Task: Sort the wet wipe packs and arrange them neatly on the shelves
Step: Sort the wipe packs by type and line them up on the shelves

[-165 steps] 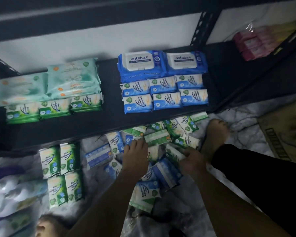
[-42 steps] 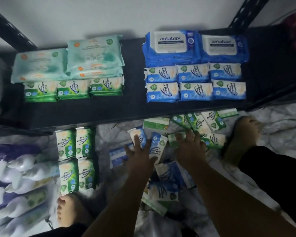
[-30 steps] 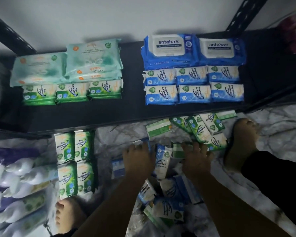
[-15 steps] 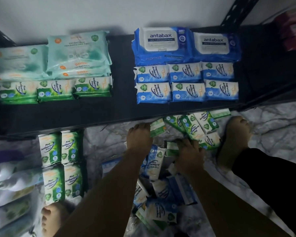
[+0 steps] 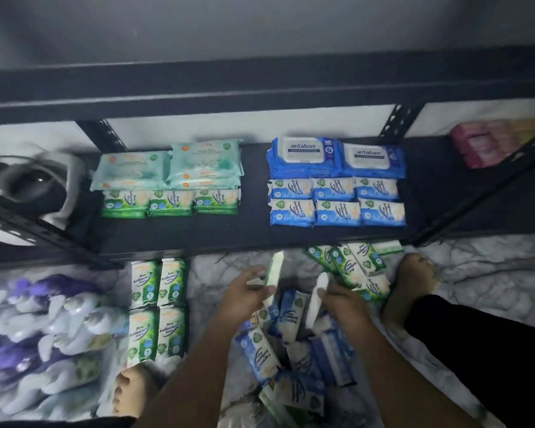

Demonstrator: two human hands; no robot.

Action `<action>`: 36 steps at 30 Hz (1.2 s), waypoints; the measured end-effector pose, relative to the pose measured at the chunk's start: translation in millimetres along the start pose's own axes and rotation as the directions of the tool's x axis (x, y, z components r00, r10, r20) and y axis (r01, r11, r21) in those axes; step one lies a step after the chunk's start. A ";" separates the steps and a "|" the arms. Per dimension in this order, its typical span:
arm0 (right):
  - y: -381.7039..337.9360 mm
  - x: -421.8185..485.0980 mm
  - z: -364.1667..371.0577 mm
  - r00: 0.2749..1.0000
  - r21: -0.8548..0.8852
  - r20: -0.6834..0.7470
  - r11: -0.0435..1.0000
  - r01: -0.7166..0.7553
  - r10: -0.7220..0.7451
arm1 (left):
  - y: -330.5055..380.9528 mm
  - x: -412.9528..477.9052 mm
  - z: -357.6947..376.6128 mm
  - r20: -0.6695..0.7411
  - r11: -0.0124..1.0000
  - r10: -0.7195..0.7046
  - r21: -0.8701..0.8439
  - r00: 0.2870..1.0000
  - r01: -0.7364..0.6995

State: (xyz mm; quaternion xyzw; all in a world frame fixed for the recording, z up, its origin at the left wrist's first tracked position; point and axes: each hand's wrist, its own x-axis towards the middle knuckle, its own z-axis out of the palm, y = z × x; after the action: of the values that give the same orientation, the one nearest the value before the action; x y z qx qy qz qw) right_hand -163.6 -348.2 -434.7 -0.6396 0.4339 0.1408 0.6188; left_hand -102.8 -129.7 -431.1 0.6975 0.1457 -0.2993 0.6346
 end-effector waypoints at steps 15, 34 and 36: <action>-60.0 -123.9 15.6 0.935 0.469 0.340 0.880 -0.075 -0.101 | 40.7 -83.7 -27.1 0.092 0.918 0.084 -0.393 0.992 -0.041; -50.2 -101.1 49.4 0.940 -0.135 0.005 0.931 0.340 -0.342 | 12.9 -85.1 -92.8 -0.111 0.960 0.281 0.039 0.953 -0.279; -47.7 -93.4 65.8 0.939 -0.085 -0.043 0.938 0.336 -0.340 | 12.2 -74.6 -98.5 -0.140 0.968 0.250 0.050 0.958 -0.245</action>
State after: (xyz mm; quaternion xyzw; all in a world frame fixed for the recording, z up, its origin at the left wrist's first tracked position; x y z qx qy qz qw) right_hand -159.9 -259.3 -348.6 -0.7314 0.3295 0.0305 0.5963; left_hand -130.9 -22.6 -374.9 0.7404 0.0983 -0.1681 0.6433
